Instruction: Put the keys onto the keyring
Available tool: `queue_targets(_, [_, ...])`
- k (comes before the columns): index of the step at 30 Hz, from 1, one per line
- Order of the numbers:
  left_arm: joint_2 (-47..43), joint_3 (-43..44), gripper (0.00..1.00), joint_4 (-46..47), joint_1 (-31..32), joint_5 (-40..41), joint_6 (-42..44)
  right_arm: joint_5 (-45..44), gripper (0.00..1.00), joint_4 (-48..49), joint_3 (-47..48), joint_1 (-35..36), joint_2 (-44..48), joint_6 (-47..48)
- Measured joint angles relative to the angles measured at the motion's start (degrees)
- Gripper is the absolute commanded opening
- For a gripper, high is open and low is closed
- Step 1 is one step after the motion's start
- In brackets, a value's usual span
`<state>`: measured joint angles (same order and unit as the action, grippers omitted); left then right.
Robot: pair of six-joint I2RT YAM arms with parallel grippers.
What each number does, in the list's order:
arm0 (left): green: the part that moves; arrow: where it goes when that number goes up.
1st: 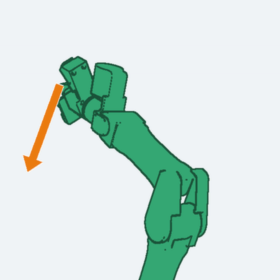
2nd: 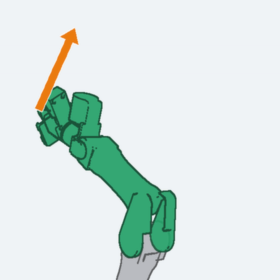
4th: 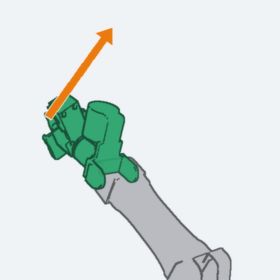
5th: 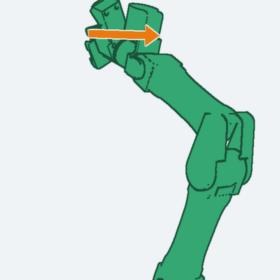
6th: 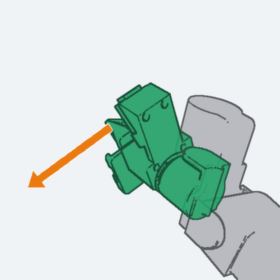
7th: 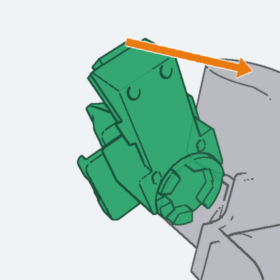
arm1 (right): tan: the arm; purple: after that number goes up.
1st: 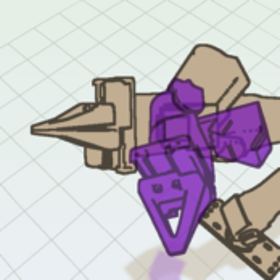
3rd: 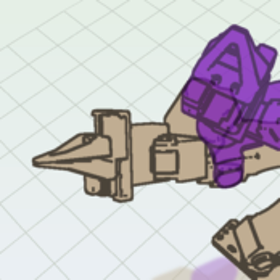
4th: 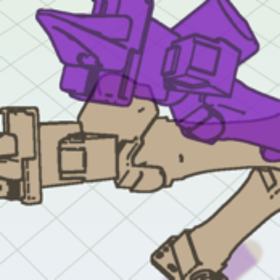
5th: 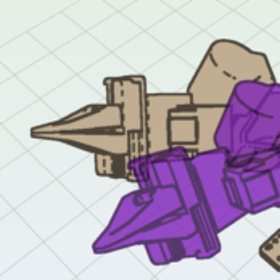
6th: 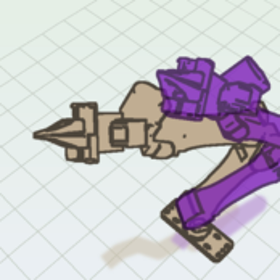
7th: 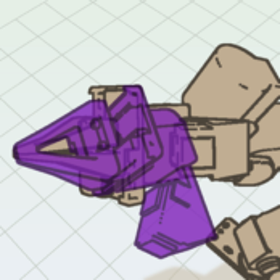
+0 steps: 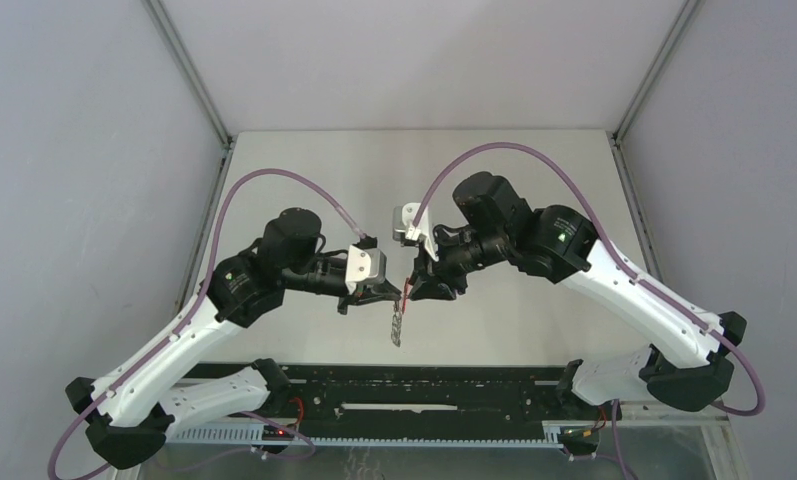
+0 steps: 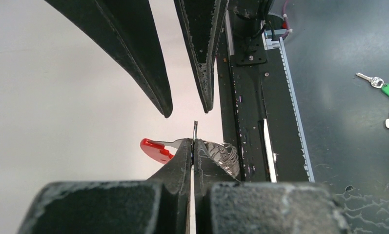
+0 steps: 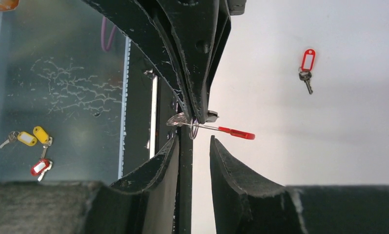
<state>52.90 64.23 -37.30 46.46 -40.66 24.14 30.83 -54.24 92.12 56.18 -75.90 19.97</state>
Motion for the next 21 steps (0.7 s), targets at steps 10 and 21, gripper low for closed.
queue_targets(10, [-0.02,0.0,0.0,-0.17,0.0,0.0,0.33,-1.05,0.29,-1.29,1.05,1.27,-2.73,0.37])
queue_targets(21, [-0.31,0.0,0.12,-0.11,-0.26,0.15,0.31,-1.05,0.0,0.04,0.37,1.62,-3.21,0.13])
